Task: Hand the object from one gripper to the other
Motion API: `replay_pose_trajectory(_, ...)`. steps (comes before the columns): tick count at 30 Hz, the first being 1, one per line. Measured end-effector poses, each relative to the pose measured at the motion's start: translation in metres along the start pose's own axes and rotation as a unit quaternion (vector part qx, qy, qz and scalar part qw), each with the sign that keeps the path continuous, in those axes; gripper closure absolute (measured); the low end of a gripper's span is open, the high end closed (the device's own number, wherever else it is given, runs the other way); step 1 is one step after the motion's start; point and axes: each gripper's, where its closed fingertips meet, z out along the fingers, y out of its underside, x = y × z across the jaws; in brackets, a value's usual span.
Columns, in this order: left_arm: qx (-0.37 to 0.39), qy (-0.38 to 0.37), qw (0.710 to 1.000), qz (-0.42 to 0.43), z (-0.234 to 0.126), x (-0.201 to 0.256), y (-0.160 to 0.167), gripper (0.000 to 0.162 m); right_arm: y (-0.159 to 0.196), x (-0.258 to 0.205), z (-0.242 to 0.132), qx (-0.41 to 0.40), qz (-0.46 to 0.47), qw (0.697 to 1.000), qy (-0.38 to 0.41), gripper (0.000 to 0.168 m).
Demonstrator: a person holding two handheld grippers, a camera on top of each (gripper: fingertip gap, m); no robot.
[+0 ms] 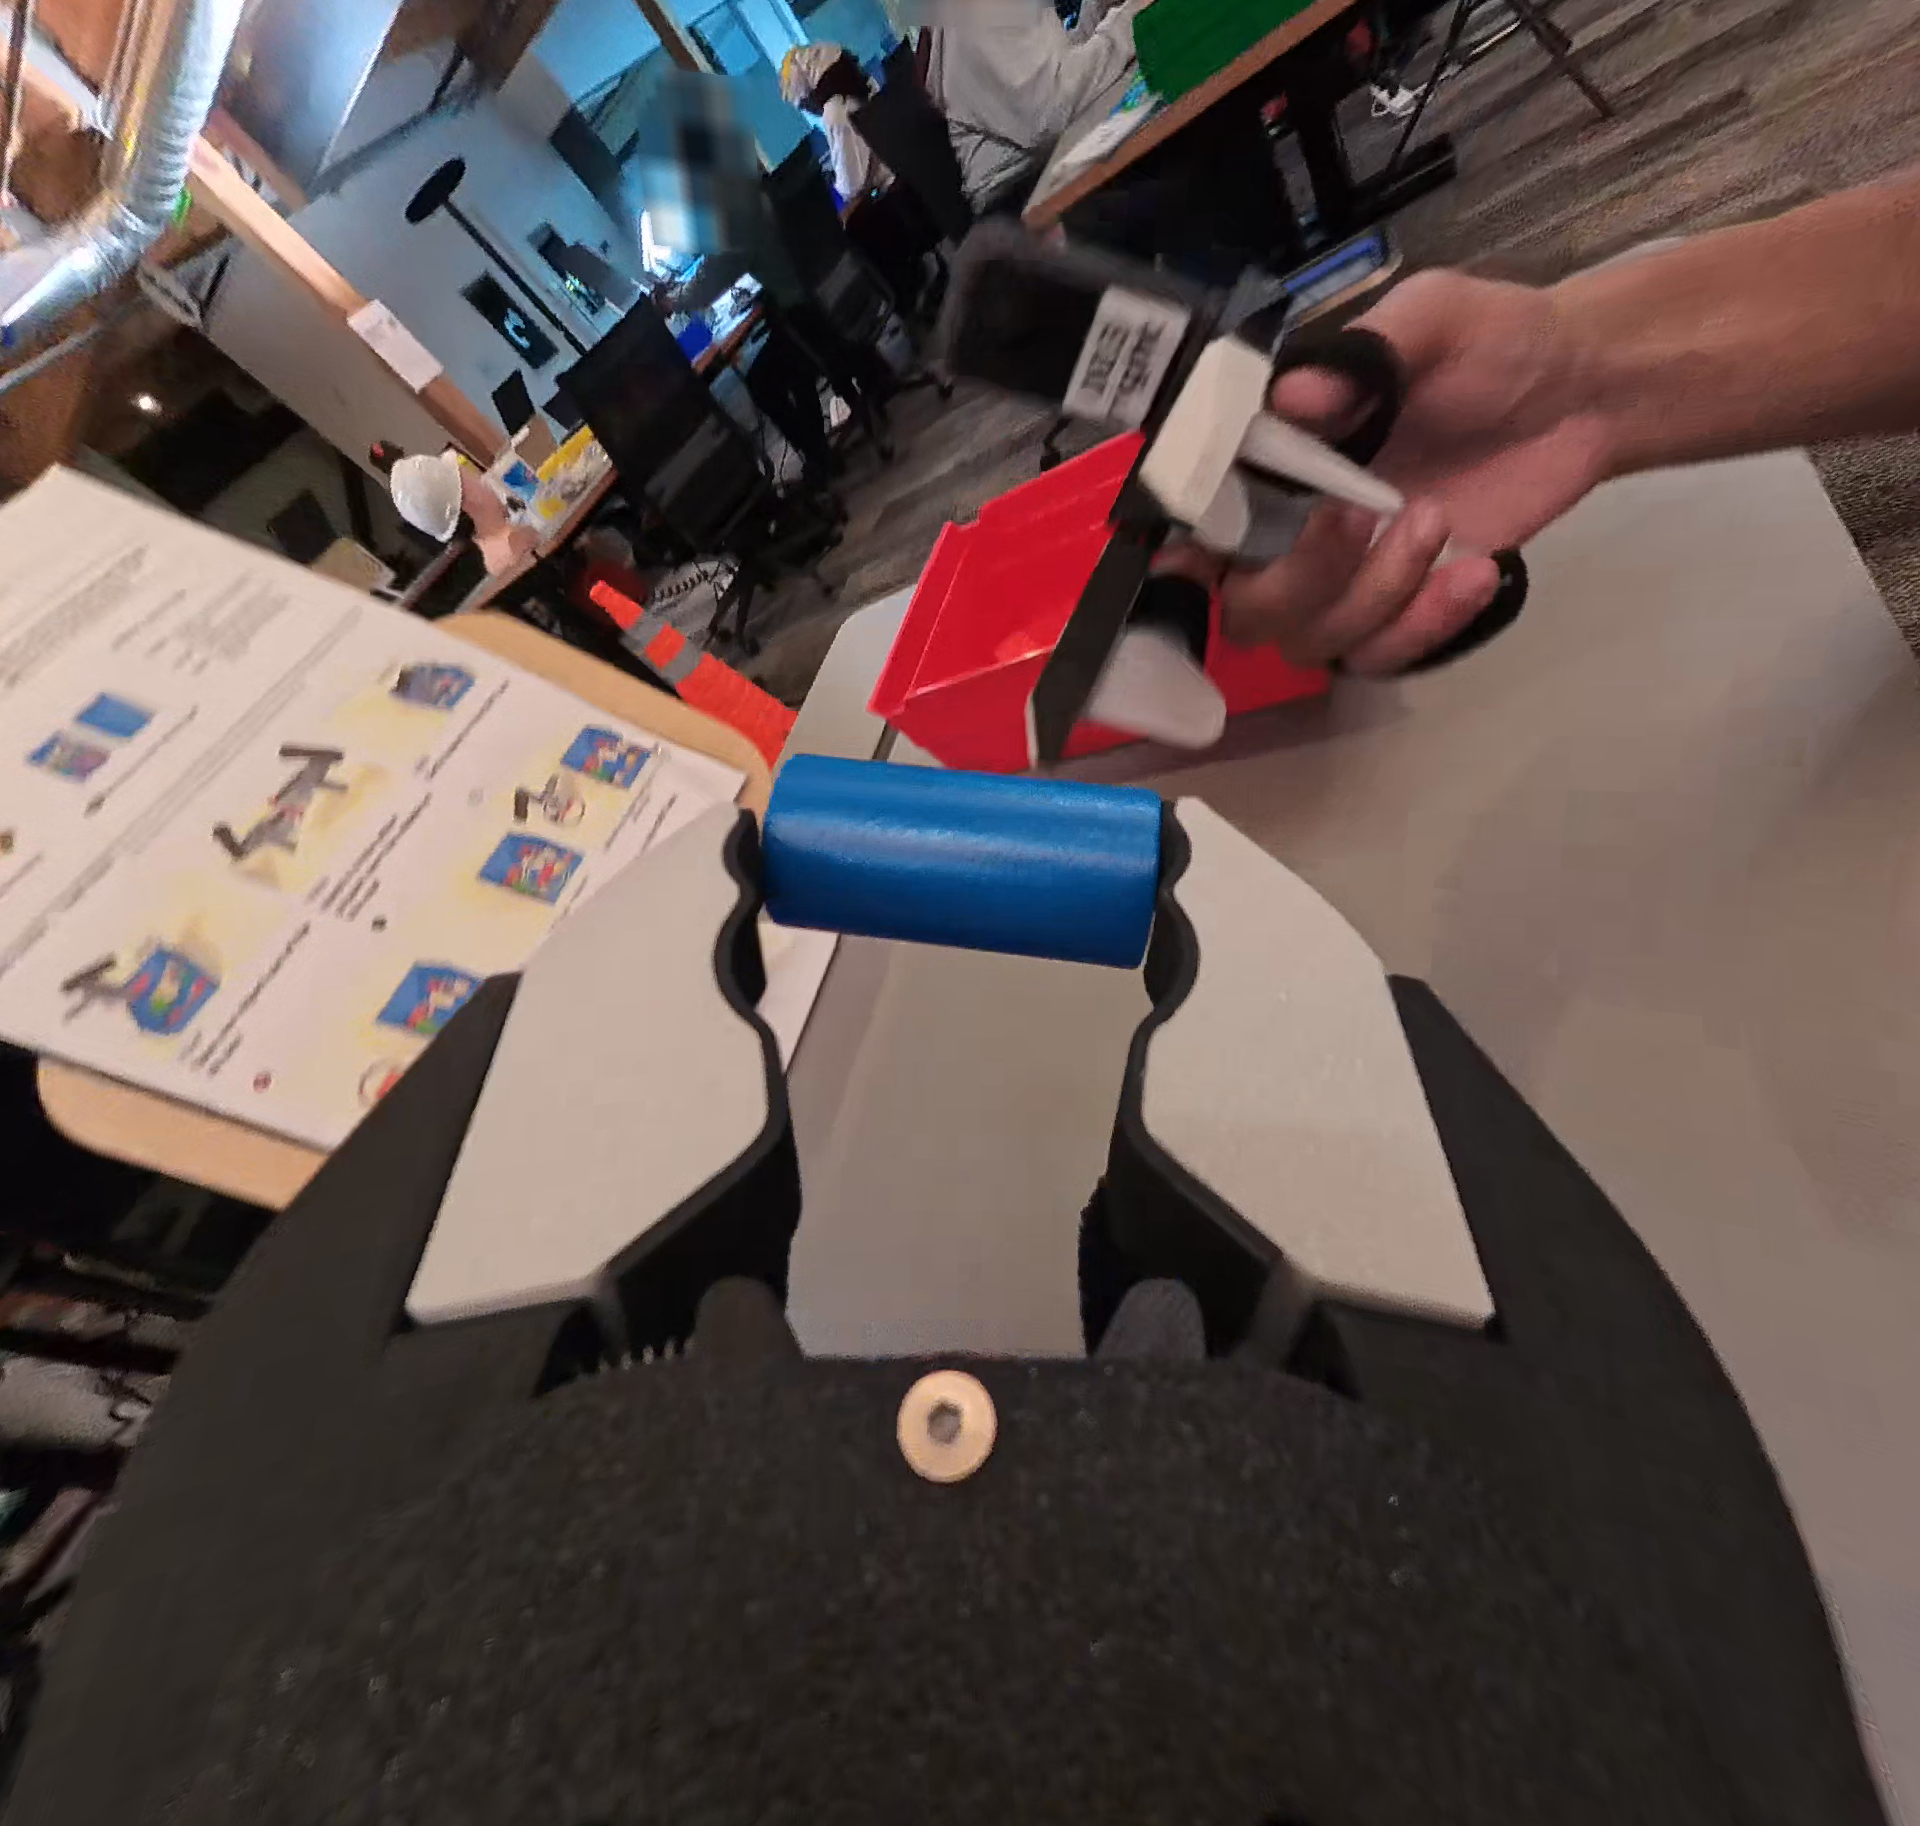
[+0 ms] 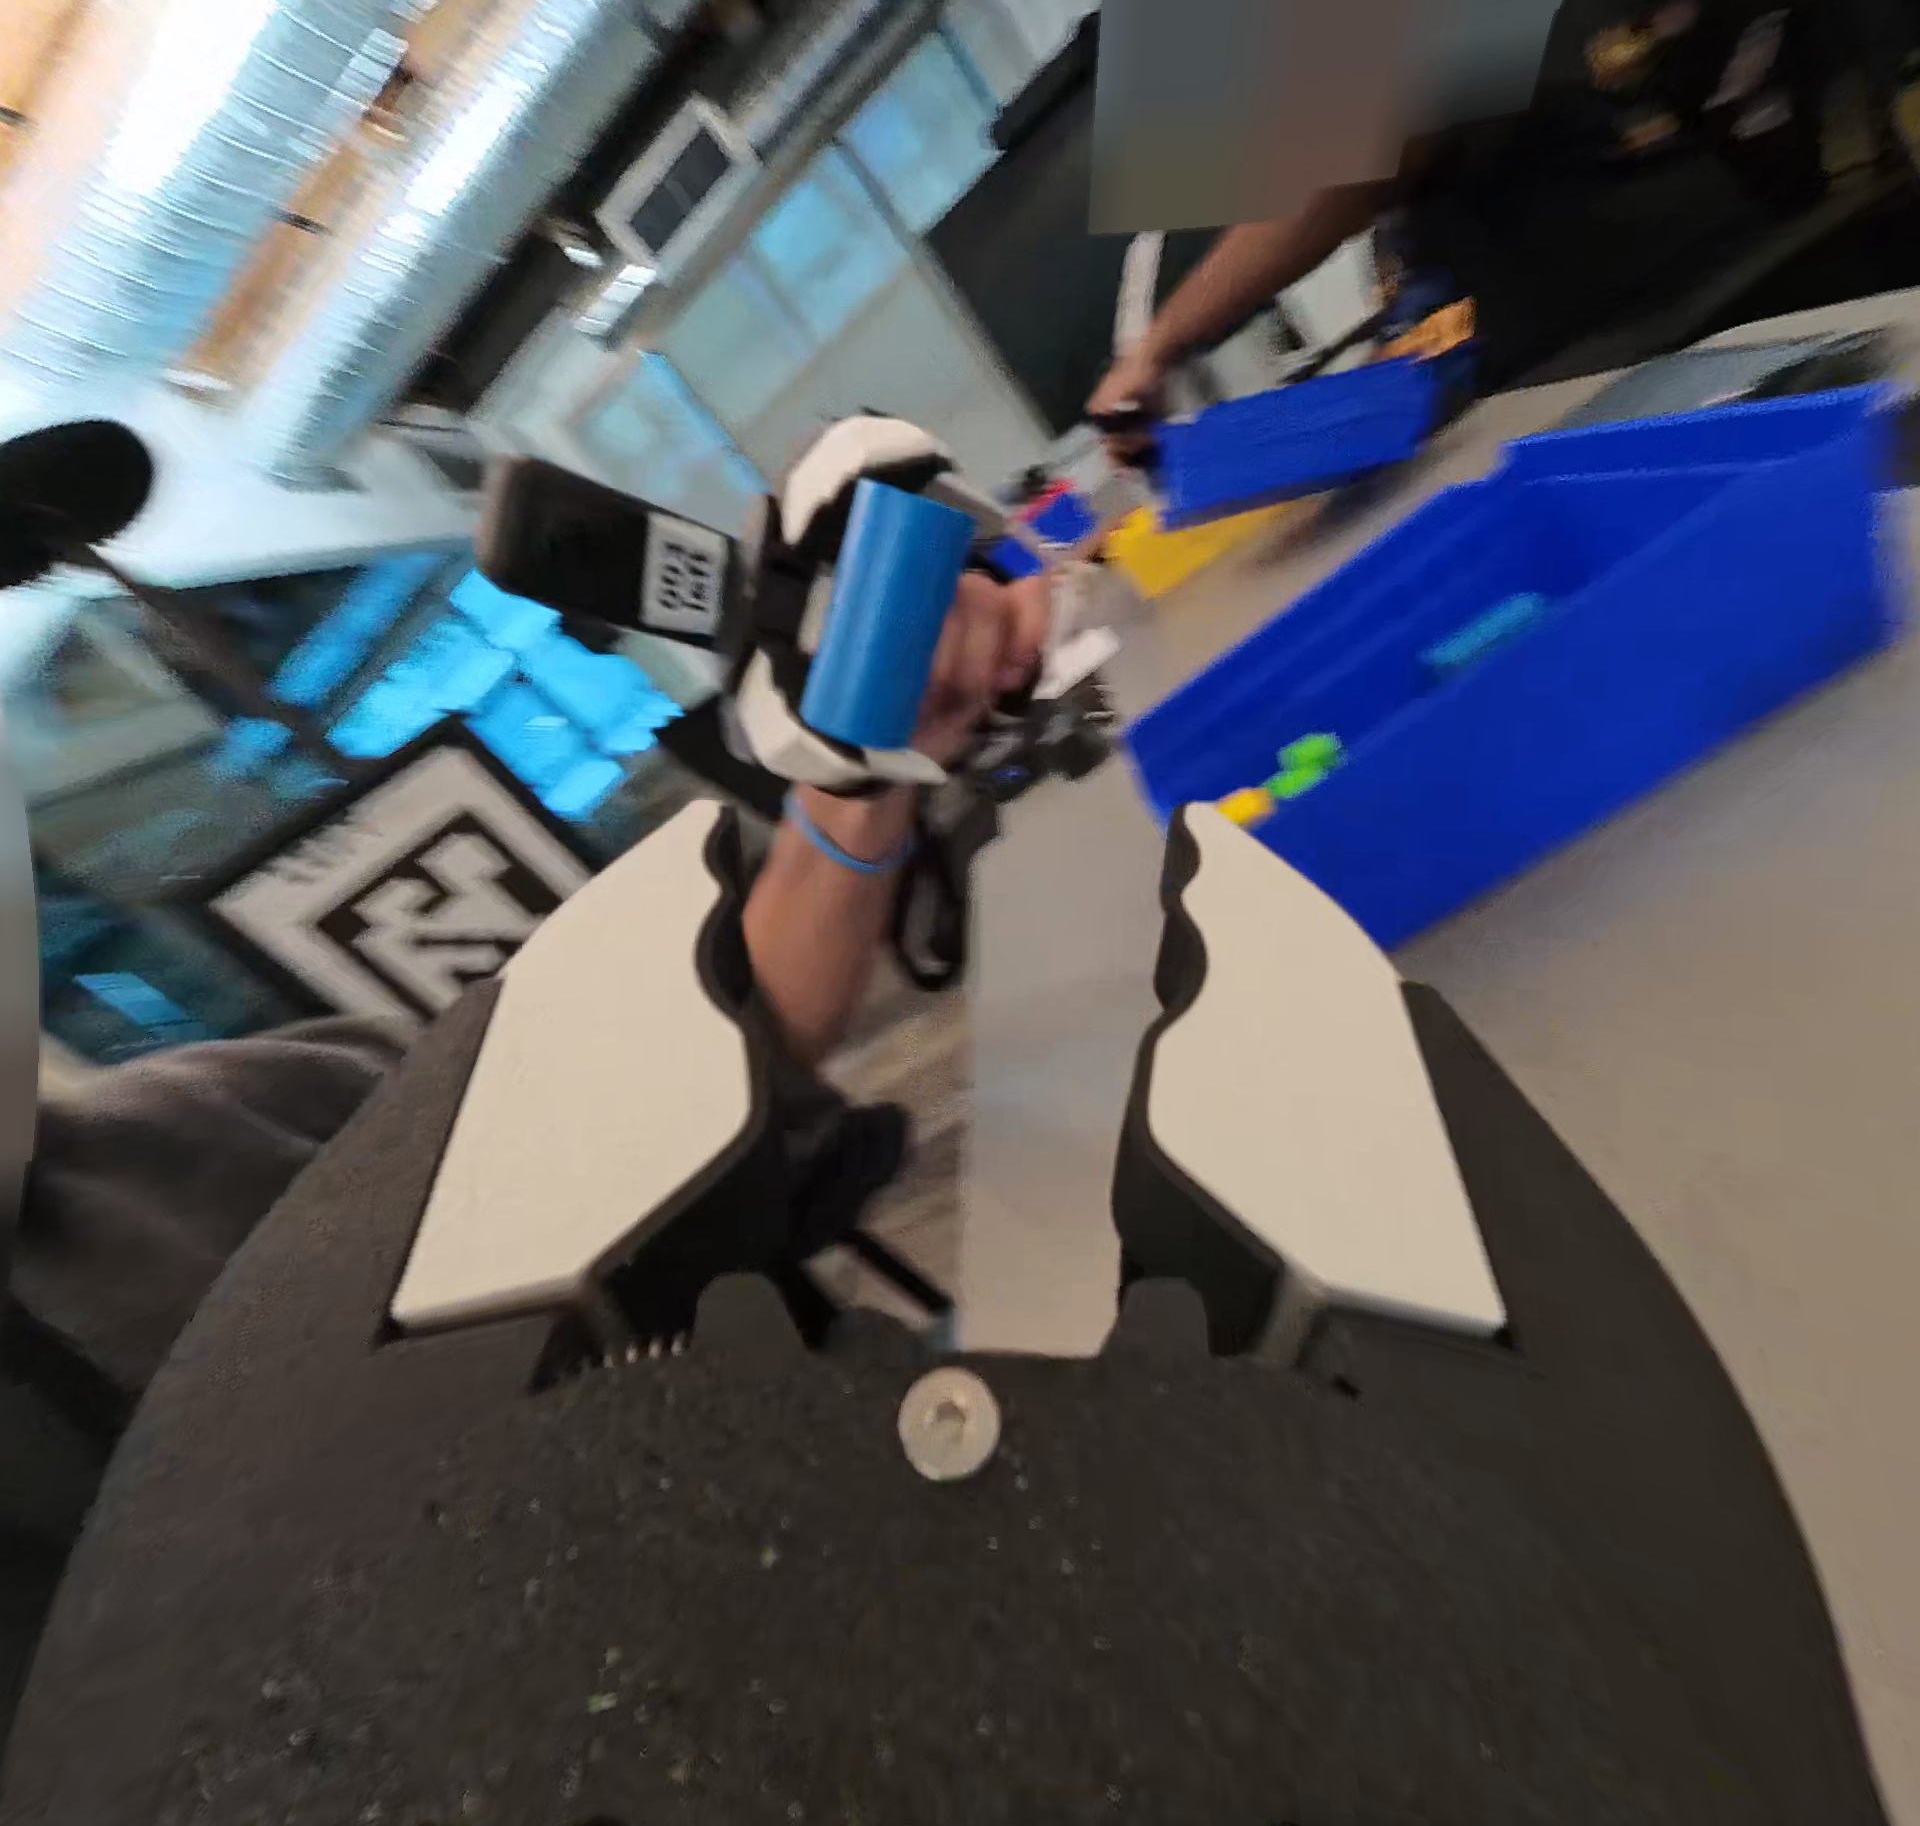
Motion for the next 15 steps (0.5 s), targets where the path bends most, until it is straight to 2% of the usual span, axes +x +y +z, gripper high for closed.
replay_pose_trajectory(3, 0.003, 0.020, 1.000, 0.015, 0.026, 0.019, -0.015, 0.091, 0.000, -0.027, 0.017, 0.004, 0.088, 0.987, -0.133, 0.091)
replay_pose_trajectory(5, -0.015, 0.034, 0.999, 0.028, 0.041, 0.029, -0.014, 0.091, 0.003, -0.033, 0.017, 0.006, 0.118, 0.977, -0.178, 0.096)
replay_pose_trajectory(10, -0.061, 0.060, 0.995, 0.046, 0.070, 0.048, 0.002, 0.091, 0.015, -0.020, 0.003, -0.004, 0.147, 0.970, -0.195, 0.112)
replay_pose_trajectory(12, -0.075, 0.057, 0.994, 0.046, 0.079, 0.053, 0.004, 0.091, 0.022, -0.008, -0.003, -0.018, 0.152, 0.970, -0.186, 0.136)
replay_pose_trajectory(15, -0.121, 0.022, 0.992, 0.034, 0.089, 0.053, 0.016, 0.091, 0.023, 0.005, -0.011, -0.007, 0.166, 0.970, -0.175, 0.136)
